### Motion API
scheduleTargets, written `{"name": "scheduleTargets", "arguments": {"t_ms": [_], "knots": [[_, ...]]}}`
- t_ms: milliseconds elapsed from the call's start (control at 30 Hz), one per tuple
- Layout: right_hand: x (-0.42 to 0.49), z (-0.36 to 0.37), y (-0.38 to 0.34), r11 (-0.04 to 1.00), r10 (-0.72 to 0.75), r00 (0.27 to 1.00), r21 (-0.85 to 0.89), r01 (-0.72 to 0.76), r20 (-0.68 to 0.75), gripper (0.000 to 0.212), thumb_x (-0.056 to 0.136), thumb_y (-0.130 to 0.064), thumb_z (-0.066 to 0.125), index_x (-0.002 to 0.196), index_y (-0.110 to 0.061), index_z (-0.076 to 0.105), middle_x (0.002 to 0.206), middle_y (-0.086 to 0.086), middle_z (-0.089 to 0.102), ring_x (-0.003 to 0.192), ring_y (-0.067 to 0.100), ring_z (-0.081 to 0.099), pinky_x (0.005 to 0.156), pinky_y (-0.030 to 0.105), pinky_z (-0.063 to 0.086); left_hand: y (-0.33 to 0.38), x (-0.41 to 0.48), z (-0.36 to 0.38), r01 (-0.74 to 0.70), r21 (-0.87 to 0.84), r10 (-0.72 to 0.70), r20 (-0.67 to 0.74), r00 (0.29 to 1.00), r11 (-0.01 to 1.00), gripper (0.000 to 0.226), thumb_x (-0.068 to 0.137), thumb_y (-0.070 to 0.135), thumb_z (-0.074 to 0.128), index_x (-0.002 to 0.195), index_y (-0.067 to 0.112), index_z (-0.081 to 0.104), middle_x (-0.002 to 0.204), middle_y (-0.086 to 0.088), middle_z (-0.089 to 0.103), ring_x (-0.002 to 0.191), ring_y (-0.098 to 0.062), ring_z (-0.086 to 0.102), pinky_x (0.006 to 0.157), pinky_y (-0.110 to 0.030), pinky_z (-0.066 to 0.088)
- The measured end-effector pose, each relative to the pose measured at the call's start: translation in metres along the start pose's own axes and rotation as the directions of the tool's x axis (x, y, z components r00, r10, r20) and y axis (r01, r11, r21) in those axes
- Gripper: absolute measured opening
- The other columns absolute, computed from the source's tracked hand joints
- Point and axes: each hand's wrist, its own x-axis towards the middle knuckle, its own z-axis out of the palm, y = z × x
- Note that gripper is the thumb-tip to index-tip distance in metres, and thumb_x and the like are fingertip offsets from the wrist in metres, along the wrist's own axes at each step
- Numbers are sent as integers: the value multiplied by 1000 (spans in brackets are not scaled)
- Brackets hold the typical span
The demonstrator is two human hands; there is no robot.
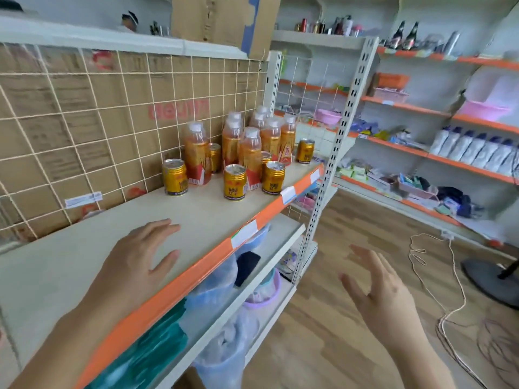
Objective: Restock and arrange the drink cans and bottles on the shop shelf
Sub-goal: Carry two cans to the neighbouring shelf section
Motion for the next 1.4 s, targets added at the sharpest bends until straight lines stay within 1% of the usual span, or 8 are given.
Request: {"name": "scheduleTargets", "arguments": {"t_ms": [367, 533, 633, 800, 900, 1100, 1267, 1400], "knots": [[154, 32, 69, 986, -163, 980, 62, 157, 115, 40, 84, -31, 64, 122, -19, 55, 106, -4, 59, 78, 24, 55, 64, 29, 32, 41, 93, 66, 162, 6, -161, -43, 986, 987, 41, 87, 24, 61, 127, 18, 55, 133, -2, 53, 119, -26, 51, 97, -39, 38], [201, 76, 63, 967, -215, 962, 171, 186, 169, 43, 87, -29, 63, 128, -21, 51, 121, -4, 58, 112, 20, 55, 75, 25, 36, 35, 133, 92, 221, -71, -222, -8, 975, 973, 43, 88, 23, 59, 130, 16, 52, 134, -2, 51, 121, -23, 50, 98, -35, 37], [228, 112, 47, 958, -229, 947, 225, 178, 226, 47, 89, -34, 60, 131, -21, 46, 126, -3, 54, 113, 18, 53, 76, 25, 37, 26, 163, 115, 279, -154, -280, 18, 960, 948, 47, 90, 25, 57, 135, 17, 44, 140, -1, 46, 126, -19, 45, 99, -30, 34], [279, 168, 22, 951, -217, 937, 276, 140, 273, 74, 84, -23, 67, 144, -14, 25, 138, 6, 40, 123, 22, 43, 84, 24, 35, 13, 227, 153, 448, -507, -442, 140, 886, 736, 75, 84, 36, 62, 146, 18, 23, 150, -2, 31, 132, -21, 37, 104, -36, 34], [308, 202, 12, 965, -117, 933, 262, 25, 341, 94, 80, -28, 71, 149, -10, 9, 144, 10, 31, 126, 29, 40, 96, 33, 37, 11, 254, 177, 458, -649, -480, 160, 863, 608, 91, 74, 28, 74, 145, 17, 19, 136, 1, 39, 121, -14, 42, 100, -28, 37], [325, 237, 11, 942, 13, 967, 322, -98, 256, 75, 71, -29, 78, 133, -14, 38, 124, 4, 48, 108, 26, 55, 79, 32, 43, 6, 266, 218, 333, -738, -526, -35, 850, 587, 73, 59, 19, 88, 112, 37, 42, 107, 20, 55, 93, 20, 52, 74, 1, 39], [320, 241, 17, 864, 115, 961, 452, -222, 252, 69, 64, -28, 82, 120, -19, 43, 105, -4, 59, 99, 23, 60, 78, 34, 48, 5, 266, 221, 299, -756, -517, -60, 854, 582, 67, 54, 37, 83, 107, 42, 43, 107, 23, 55, 97, 19, 52, 74, 0, 41], [313, 236, 20, 833, 18, 938, 514, -206, 346, 59, 63, -23, 83, 106, -31, 43, 91, -18, 59, 87, 12, 60, 71, 25, 49, 2, 252, 219, 306, -767, -517, -40, 855, 565, 68, 50, 42, 81, 108, 40, 45, 108, 21, 58, 101, 5, 57, 77, -5, 43]]}}
